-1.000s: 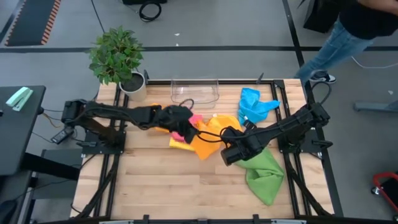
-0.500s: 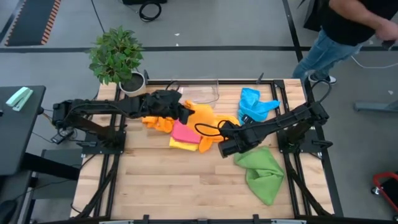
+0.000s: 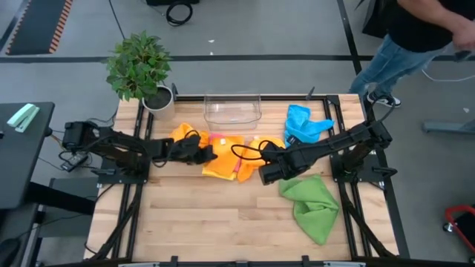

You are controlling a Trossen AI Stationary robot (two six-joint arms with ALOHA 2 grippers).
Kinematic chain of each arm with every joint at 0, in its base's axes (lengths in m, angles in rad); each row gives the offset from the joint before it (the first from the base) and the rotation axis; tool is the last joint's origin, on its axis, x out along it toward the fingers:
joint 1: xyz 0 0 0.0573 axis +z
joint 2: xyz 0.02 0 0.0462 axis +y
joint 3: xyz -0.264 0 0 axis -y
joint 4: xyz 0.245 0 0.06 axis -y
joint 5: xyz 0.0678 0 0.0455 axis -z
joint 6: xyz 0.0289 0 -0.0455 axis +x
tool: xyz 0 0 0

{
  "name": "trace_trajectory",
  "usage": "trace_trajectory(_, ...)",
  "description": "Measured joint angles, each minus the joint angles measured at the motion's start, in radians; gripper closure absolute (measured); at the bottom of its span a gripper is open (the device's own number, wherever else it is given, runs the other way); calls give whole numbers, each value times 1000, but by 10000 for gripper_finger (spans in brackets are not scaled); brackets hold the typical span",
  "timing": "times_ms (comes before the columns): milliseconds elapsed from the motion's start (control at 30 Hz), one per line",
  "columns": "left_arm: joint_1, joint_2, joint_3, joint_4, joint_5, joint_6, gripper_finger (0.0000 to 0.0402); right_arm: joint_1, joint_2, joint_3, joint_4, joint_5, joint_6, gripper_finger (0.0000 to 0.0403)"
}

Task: Fold microfiber towels
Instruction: Stack the bottom folded orange microfiber cloth on top of the pink microfiber cloth

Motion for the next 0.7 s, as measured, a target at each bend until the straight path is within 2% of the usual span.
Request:
trace_trajectory(100, 29, -20, -1, 55, -18, 3, 380, -14, 0, 0, 25, 0, -8, 399)
trace_trajectory(167, 57, -28, 8, 55, -17, 38, 388, -25, 0, 0, 106, -20, 15, 399)
trace_trajectory(267, 95, -28, 17, 43, 4, 98, 390, -27, -3, -50, 398, -103, -45, 399)
trace_trajectory(400, 105, -26, 18, -41, 55, 159, 384, -45, 0, -212, 896, -259, -89, 399)
trace_trajectory(533, 93, -26, 17, -140, 57, 223, 380, -95, 0, -387, 1143, -240, 103, 390)
trace_trajectory(700, 92, -26, 17, -128, 54, 292, 390, -139, 0, -572, 1506, -238, 249, 328)
